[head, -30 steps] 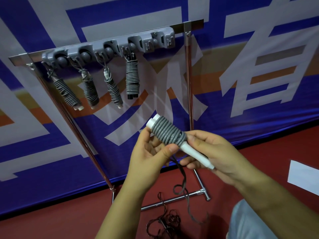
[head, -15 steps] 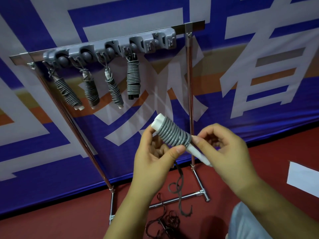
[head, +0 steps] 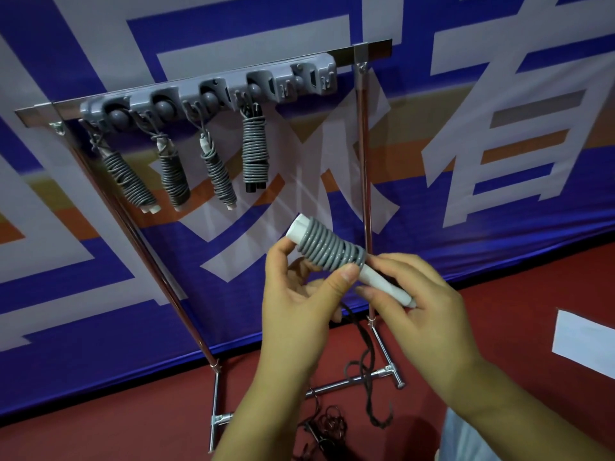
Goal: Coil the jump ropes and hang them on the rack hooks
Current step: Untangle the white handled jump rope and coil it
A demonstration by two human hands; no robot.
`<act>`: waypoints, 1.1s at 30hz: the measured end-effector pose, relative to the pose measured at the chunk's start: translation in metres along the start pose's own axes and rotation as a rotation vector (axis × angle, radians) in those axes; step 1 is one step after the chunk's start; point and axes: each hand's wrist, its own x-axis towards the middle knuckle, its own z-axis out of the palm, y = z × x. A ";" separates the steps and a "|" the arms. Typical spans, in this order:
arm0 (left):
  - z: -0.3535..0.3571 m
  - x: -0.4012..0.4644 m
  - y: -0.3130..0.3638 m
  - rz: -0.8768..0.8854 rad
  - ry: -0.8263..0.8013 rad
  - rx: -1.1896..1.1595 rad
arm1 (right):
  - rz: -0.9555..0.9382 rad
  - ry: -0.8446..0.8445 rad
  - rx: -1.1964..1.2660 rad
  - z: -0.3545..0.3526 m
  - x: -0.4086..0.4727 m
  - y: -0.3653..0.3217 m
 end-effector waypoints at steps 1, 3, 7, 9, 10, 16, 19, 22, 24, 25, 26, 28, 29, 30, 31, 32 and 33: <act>-0.001 0.000 0.001 -0.018 0.002 -0.007 | 0.001 0.006 0.026 0.000 0.000 0.000; -0.002 0.002 0.003 -0.047 -0.013 -0.010 | 0.001 0.004 0.061 -0.001 0.000 -0.001; -0.008 0.007 0.007 -0.121 -0.147 0.030 | 0.014 0.006 0.052 -0.003 -0.001 0.001; -0.015 0.011 0.009 -0.203 -0.252 -0.015 | 0.092 0.000 0.109 -0.005 0.000 0.001; -0.019 0.012 0.011 -0.249 -0.295 -0.043 | 0.138 -0.005 0.148 -0.006 0.000 0.000; -0.022 0.018 0.010 -0.369 -0.394 0.009 | 0.265 0.028 0.293 -0.005 0.004 -0.007; -0.025 0.020 0.008 -0.327 -0.388 0.208 | 0.309 0.034 0.310 -0.006 0.006 -0.007; -0.025 0.020 0.009 -0.305 -0.420 0.250 | 0.351 0.042 0.331 -0.003 0.001 -0.006; -0.023 0.019 0.008 -0.268 -0.388 0.259 | 0.441 0.034 0.411 -0.002 -0.003 -0.005; -0.022 0.018 0.007 -0.247 -0.359 0.264 | 0.456 0.017 0.409 -0.002 -0.003 -0.005; -0.021 0.016 0.005 -0.231 -0.332 0.267 | 0.446 -0.006 0.388 -0.003 -0.003 -0.005; -0.018 0.012 0.004 -0.204 -0.299 0.277 | 0.442 -0.037 0.383 -0.005 -0.002 -0.008; -0.017 0.010 0.003 -0.186 -0.291 0.289 | 0.448 -0.039 0.398 -0.005 -0.001 -0.009; -0.016 0.008 0.003 -0.165 -0.286 0.303 | 0.452 -0.036 0.412 -0.005 -0.001 -0.010; -0.016 0.008 0.002 -0.145 -0.281 0.311 | 0.457 -0.031 0.424 -0.005 -0.001 -0.011; -0.016 0.007 0.002 -0.133 -0.278 0.312 | 0.465 -0.025 0.433 -0.004 -0.002 -0.012; -0.016 0.007 0.002 -0.128 -0.280 0.312 | 0.475 -0.013 0.448 -0.003 -0.003 -0.013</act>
